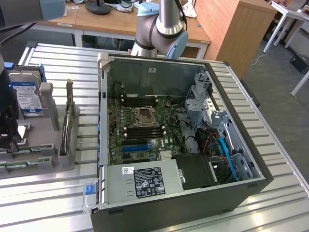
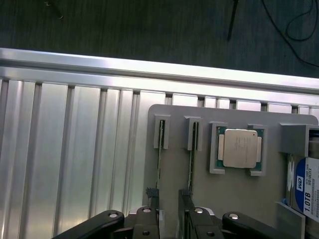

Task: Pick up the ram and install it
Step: 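Pick up the ram and move it above insertion slot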

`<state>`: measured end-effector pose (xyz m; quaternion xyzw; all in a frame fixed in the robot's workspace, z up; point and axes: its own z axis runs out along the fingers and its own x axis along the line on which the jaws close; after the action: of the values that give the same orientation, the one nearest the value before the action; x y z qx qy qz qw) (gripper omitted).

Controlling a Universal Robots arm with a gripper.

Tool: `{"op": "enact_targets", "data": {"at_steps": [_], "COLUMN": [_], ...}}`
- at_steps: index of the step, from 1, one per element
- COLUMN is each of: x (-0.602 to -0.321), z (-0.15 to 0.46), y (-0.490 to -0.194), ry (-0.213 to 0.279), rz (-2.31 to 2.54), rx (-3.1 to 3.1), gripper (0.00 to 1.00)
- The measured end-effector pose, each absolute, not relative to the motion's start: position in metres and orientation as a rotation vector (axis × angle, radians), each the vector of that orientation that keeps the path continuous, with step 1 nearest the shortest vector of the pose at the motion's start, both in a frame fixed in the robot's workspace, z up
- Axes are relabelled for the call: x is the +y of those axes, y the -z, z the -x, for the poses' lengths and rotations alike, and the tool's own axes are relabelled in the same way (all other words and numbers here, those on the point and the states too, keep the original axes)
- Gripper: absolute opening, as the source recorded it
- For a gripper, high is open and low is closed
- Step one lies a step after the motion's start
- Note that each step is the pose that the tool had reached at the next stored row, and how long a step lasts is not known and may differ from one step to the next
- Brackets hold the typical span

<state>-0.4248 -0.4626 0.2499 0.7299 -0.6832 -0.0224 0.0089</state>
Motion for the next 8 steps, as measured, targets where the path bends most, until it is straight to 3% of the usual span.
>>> {"op": "enact_targets", "data": {"at_steps": [8], "x": [-0.4644], "z": [0.4248], "y": [-0.2459], "ry": [0.070], "rz": [-2.280], "rx": [-2.134], "gripper": [0.30]}}
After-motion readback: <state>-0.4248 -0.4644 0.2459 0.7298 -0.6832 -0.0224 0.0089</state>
